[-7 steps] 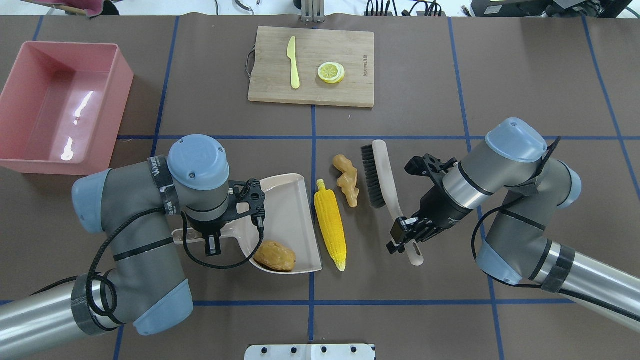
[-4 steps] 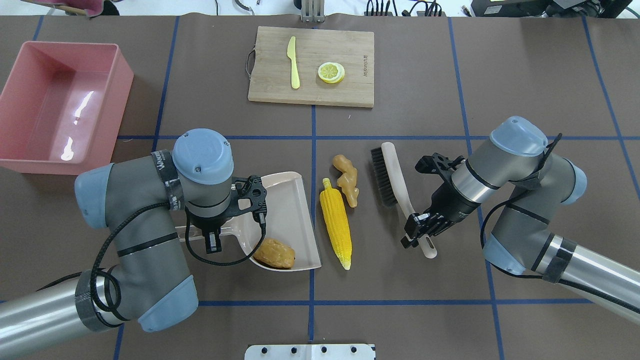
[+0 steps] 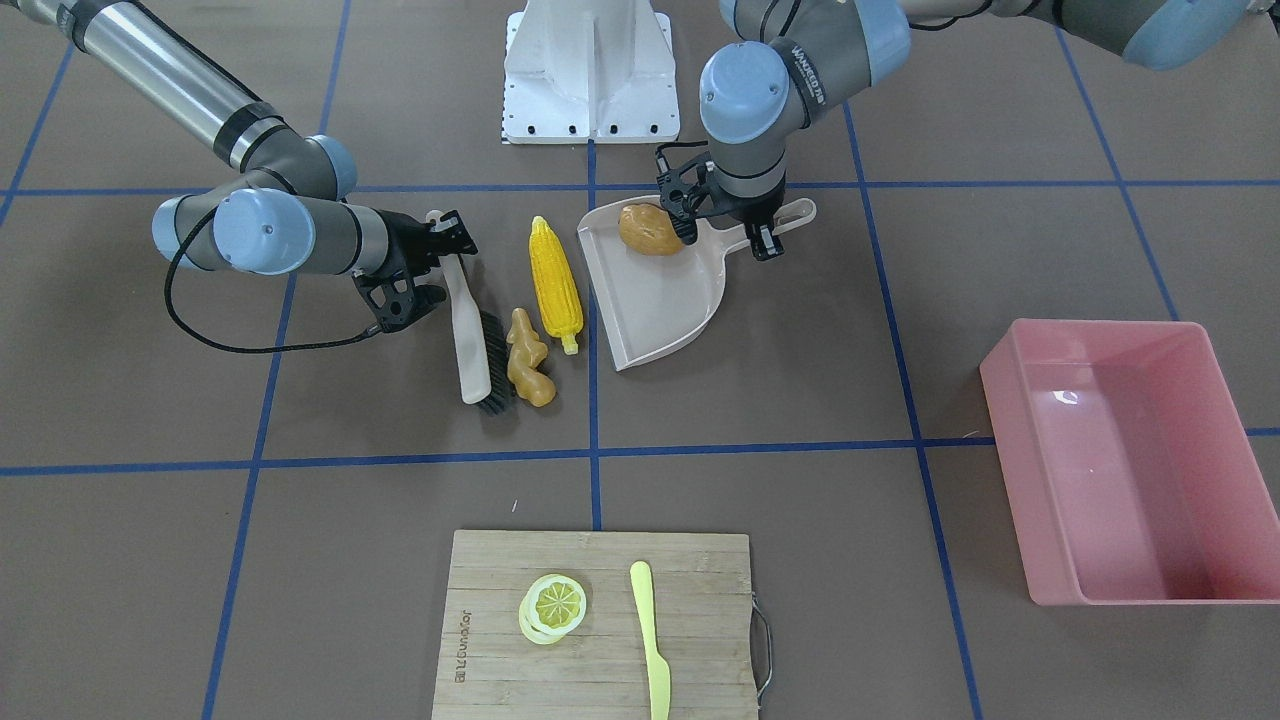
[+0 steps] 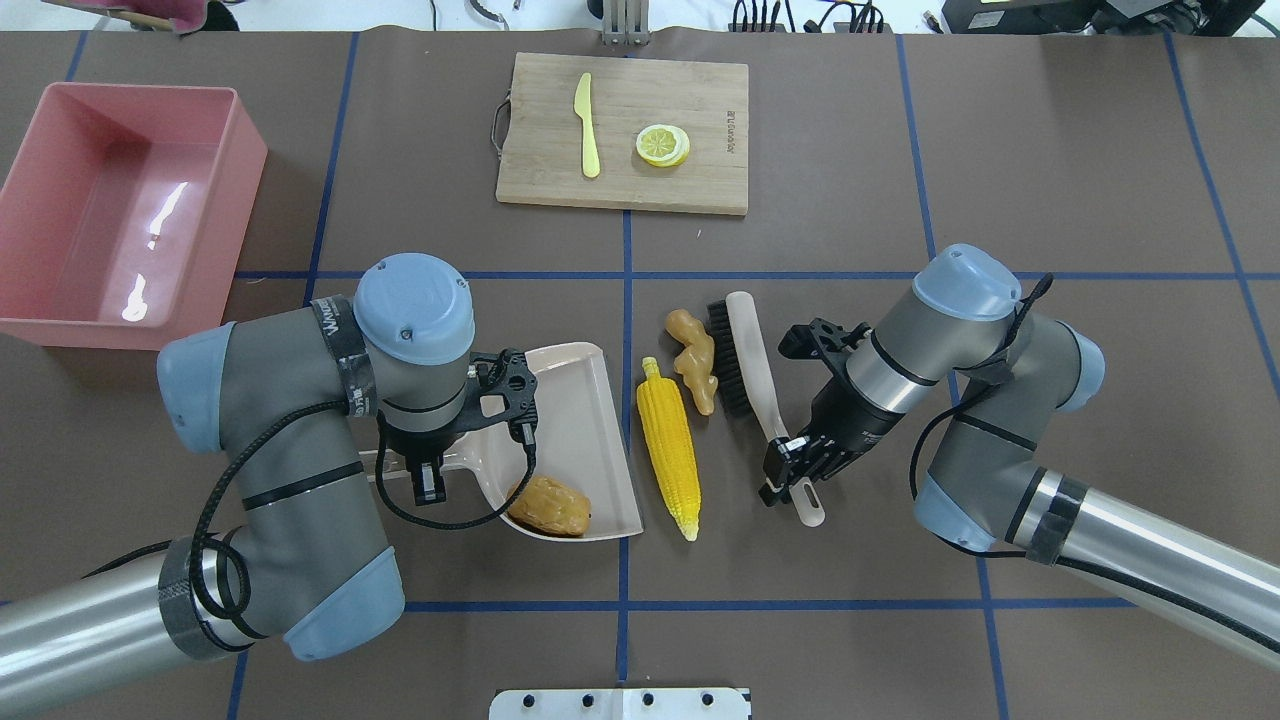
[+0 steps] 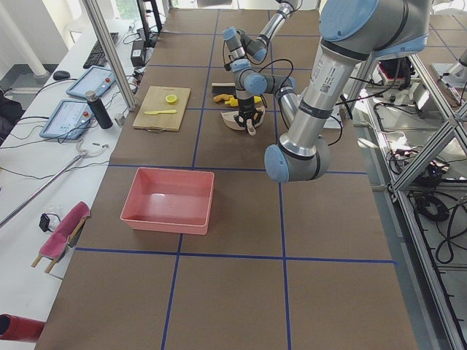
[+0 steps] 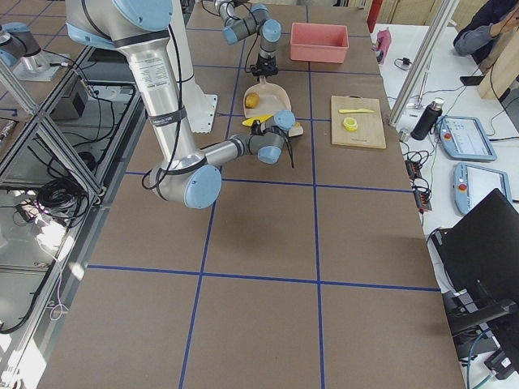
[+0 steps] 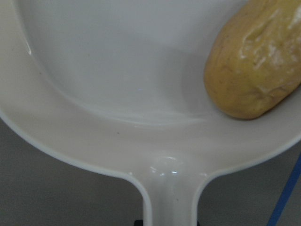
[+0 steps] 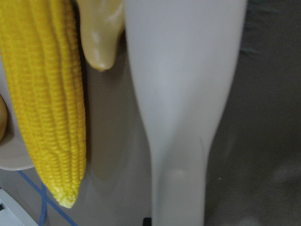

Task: Sweep and dump trash into bin
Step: 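Sweep the corn cob toward the dustpan with the right gripper's brush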

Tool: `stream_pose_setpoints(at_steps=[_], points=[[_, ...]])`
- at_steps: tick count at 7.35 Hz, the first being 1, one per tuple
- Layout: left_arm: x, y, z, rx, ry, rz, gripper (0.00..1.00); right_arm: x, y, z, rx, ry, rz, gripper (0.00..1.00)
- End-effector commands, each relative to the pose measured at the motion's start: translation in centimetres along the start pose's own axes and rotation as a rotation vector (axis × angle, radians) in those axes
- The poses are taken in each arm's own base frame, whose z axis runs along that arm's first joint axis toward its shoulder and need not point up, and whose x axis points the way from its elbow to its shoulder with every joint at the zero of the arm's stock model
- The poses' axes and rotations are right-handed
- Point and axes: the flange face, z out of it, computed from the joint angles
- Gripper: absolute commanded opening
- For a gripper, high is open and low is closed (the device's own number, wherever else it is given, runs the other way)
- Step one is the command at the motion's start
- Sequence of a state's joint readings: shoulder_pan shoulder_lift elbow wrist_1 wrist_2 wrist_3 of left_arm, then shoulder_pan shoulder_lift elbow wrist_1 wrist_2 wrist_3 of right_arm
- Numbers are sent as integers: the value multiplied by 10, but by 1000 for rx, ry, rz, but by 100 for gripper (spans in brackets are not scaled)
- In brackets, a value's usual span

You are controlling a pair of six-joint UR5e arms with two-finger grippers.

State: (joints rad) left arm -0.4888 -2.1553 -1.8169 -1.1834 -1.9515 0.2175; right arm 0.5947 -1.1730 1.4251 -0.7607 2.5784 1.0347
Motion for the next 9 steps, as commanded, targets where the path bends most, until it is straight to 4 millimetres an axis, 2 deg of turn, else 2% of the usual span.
stream_pose_setpoints(at_steps=[1,4,6,7,9], points=[[1,-1,-1,1,0,2,0,-22,3,12,-14,-16,0,0],[1,-3,-1,2,1,2,0,-68,5,43,-10,-25,14,0],[1,-3,-1,2,1,2,0,-100,14,67,-10,-34,18,0],[1,-3,-2,3,1,2,0,-108,21,84,-5,-26,22,0],[1,-3,-3,6,0,3,0,-138,33,115,-2,-28,33,0]])
